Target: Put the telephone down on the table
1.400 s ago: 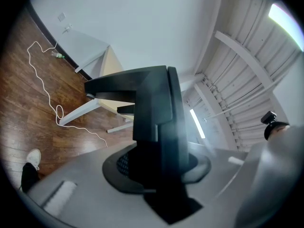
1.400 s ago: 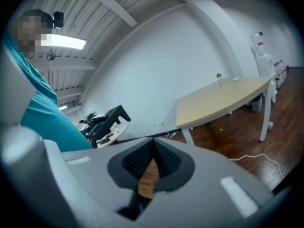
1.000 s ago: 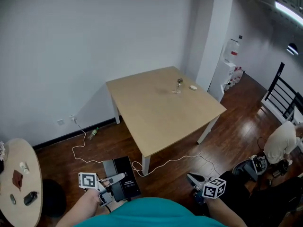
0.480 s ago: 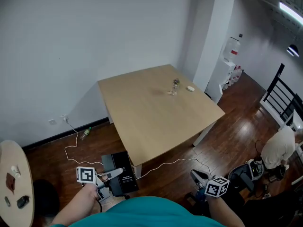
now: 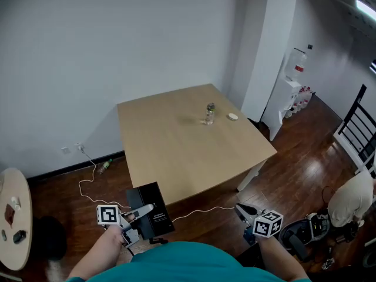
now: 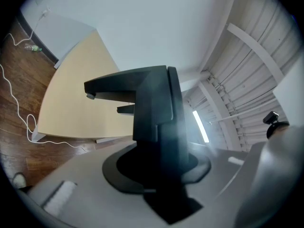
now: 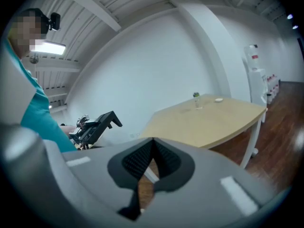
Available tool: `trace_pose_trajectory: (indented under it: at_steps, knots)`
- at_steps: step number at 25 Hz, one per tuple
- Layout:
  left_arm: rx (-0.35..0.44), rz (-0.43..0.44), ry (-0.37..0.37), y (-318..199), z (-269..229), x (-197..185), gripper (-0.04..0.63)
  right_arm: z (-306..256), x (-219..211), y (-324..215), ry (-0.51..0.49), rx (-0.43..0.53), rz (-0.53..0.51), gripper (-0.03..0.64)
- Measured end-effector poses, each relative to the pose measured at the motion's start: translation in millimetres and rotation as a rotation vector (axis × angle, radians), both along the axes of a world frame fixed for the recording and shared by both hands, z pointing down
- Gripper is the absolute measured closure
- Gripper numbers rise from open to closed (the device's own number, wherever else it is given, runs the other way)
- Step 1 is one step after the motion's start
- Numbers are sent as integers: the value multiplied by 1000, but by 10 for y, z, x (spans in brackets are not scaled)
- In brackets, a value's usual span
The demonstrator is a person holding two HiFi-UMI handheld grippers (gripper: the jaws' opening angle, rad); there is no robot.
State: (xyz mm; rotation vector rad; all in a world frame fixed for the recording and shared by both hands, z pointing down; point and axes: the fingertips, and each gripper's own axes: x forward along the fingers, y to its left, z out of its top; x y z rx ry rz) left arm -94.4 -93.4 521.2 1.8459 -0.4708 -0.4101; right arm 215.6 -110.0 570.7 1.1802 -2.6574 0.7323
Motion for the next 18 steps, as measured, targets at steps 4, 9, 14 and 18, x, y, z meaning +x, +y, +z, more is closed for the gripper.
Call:
trace_pose_trajectory:
  at_steps: [4,9,14,18]
  knots:
    - [-2,48,-26,-174,26,296,428,1,236,-210,-11,1,22,617]
    - [4,78,5,-719,51,481,428,26,419,-606,-4,-8,55,616]
    - [4,104,28,-1377,93,429,428,15,520,-1089,19,-25,117,616]
    - [7,151,34,-1807,116,497,428,-45,615,-1457,35,-29,155,617]
